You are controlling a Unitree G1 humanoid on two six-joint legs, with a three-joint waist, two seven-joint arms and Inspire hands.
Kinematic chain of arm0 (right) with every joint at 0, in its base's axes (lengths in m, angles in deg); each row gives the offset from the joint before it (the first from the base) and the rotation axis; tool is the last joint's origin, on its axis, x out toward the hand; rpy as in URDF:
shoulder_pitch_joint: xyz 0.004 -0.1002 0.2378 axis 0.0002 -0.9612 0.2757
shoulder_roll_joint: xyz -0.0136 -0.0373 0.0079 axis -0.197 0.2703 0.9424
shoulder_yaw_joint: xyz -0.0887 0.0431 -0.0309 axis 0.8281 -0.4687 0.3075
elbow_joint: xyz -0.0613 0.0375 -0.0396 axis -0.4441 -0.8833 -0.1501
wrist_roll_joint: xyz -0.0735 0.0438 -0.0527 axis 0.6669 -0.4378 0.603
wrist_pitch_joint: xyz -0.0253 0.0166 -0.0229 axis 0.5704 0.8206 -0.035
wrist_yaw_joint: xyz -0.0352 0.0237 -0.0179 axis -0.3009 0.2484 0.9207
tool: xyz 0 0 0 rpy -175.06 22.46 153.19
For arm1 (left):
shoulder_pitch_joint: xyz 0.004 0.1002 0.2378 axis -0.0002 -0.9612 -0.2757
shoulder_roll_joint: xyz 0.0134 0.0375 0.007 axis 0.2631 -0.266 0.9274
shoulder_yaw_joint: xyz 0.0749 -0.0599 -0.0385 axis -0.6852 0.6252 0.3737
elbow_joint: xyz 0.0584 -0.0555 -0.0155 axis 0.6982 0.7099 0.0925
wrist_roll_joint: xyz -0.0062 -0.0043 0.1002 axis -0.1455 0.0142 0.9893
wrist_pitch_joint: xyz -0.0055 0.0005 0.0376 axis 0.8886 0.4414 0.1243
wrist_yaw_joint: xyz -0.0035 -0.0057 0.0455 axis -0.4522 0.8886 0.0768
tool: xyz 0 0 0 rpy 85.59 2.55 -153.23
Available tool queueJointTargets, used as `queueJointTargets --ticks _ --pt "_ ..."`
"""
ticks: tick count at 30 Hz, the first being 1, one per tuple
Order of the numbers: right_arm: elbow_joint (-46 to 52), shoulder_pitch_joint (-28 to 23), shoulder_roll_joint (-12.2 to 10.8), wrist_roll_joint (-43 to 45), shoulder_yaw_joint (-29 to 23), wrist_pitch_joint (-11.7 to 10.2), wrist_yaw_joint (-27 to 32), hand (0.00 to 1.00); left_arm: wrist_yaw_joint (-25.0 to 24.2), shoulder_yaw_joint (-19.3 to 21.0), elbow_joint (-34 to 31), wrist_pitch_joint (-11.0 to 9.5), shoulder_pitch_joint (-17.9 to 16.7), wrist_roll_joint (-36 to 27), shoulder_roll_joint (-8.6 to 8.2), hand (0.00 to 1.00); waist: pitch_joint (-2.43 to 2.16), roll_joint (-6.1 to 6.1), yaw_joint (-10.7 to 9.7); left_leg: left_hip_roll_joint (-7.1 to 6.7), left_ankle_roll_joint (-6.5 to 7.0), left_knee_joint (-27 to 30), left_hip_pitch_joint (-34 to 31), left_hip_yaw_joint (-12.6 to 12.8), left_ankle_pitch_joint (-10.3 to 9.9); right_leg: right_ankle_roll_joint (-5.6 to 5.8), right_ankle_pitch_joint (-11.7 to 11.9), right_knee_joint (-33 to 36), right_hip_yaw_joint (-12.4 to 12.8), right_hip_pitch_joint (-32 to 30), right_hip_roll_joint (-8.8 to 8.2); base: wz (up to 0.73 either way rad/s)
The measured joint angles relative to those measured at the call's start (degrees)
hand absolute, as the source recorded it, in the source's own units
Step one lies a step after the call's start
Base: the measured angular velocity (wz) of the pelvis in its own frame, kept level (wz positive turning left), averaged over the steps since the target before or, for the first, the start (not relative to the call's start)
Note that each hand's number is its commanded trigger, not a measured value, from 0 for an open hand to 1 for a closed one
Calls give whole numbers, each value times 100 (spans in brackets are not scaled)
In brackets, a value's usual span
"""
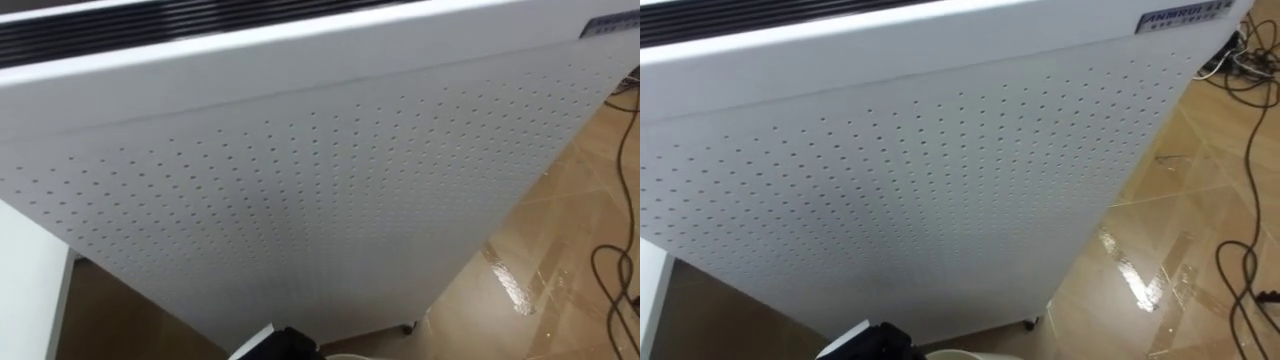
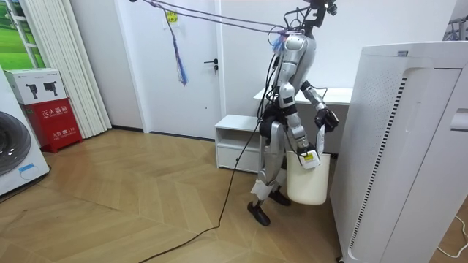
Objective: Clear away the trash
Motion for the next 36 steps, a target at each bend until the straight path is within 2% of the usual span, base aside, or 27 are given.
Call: queueJointTargets --ticks 1,5,11,17,27,36 --pt "0 1 7 0 -1 0 0 100 1 -2 54 2 -7 31 0 0 -4 14 0 3 0 24 -18 19 0 -4 -2 0 7 -9 1 -4" --pt "0 -3 7 0 0 5 0 100 -1 2 86 48 -57 99 15 0 -11 41 -4 29 3 40 -28 109 20 -19 2 2 24 -6 9 -1" --pt "0 -22 34 2 0 5 0 100 6 4 86 50 -216 100 18 0 -13 72 -9 29 -8 -50 -17 117 92 -60 27 8 33 -12 8 0" --pt "0 -49 62 1 2 5 1 100 4 4 86 49 -226 99 17 0 -23 124 -8 43 -13 -79 -15 155 134 -95 48 8 39 -28 9 -1" --pt "1 -64 120 -12 5 5 -19 100 0 4 117 49 -217 98 18 0 -24 123 -8 56 3 -66 9 278 160 -108 56 16 74 -38 -12 -2" --pt "2 -65 120 -39 13 5 -15 100 7 0 316 52 -201 98 19 0 -22 122 -11 59 4 -84 -13 288 160 -108 56 24 54 -38 -12 0"
